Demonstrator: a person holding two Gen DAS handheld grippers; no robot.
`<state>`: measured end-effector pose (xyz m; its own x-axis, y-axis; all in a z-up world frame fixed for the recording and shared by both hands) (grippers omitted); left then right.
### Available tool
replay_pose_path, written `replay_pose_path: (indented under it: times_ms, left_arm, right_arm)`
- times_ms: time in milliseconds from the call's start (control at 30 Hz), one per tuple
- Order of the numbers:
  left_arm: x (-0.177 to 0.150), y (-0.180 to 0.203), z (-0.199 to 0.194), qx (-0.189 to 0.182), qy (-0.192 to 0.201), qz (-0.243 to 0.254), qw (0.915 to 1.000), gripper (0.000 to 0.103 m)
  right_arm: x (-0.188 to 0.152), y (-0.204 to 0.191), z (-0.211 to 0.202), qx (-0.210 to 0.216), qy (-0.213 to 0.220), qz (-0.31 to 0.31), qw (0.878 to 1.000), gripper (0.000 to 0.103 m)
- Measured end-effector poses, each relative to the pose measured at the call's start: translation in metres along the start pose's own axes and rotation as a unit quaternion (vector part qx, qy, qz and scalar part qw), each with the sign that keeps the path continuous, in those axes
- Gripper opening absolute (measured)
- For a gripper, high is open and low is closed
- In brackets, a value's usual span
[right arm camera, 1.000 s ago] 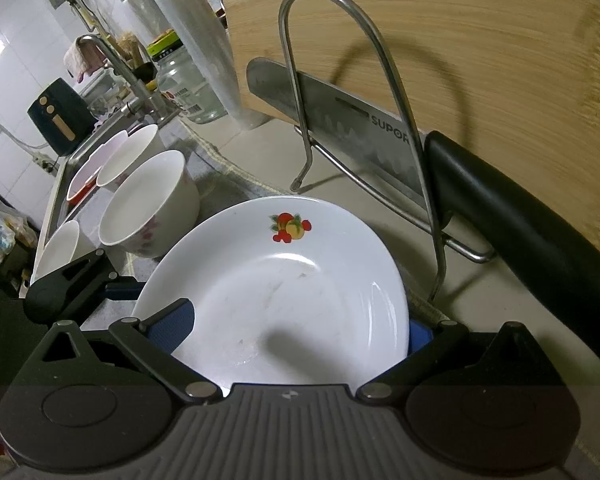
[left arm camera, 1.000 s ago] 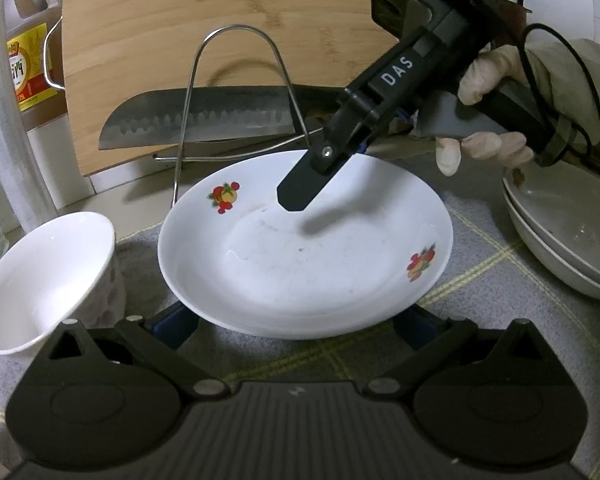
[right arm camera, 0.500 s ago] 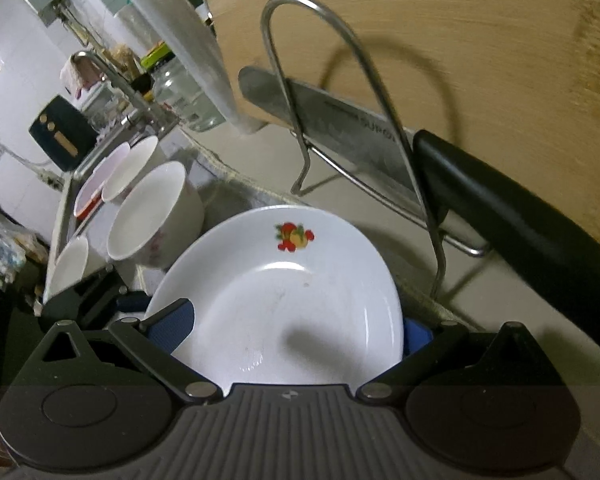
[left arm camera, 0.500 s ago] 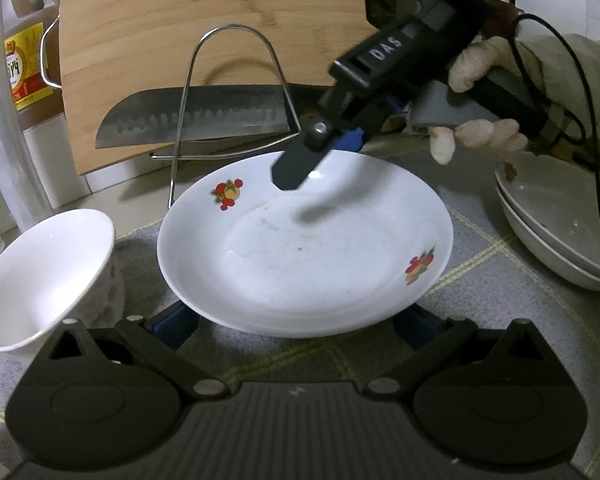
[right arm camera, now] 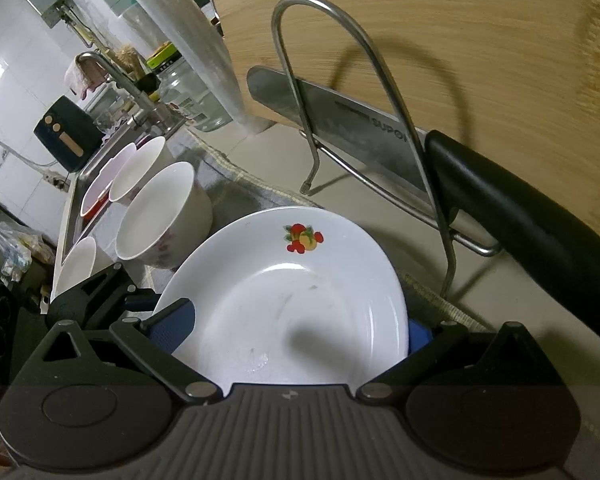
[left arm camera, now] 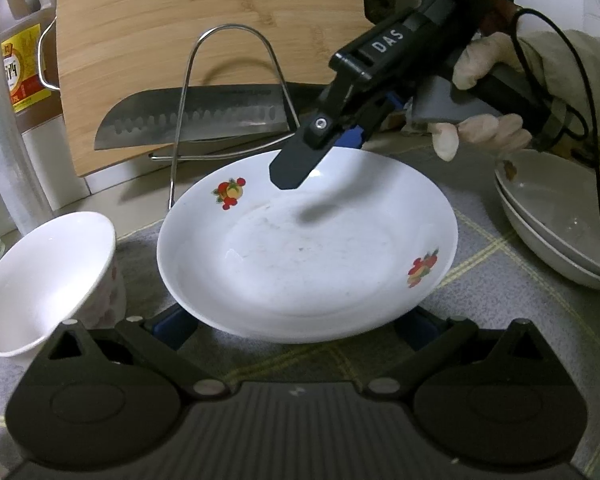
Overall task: Organize plates and bowls
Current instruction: 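Carry the held plate with the right tool toward the plate stack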
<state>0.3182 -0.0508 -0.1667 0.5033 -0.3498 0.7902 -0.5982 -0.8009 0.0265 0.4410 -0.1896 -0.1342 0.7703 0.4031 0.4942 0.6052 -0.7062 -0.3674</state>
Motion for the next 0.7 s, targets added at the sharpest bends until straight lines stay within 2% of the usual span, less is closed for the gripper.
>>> replay_pose_path:
  times_ms: [700]
  left_arm:
    - [0.002,0.009,-0.014,-0.009,-0.004,0.006,0.9999,0.102]
  right_arm:
    - [-0.018,-0.032,-0.028,-0.005,0.007,-0.019,1.000,0.103]
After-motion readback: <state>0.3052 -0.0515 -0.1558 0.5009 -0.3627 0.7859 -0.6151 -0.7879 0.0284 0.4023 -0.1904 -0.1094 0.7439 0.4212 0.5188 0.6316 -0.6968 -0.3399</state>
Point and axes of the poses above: each gripper's, at about its wrist camera, not at the fingertips, and z roughly the way its jaws point, y to its right, x to its top, the point moved 7 cm from there along z, roughly the way its jaws point, and after that the axes turned 9 degrees about -x, right-handed, at the moved point
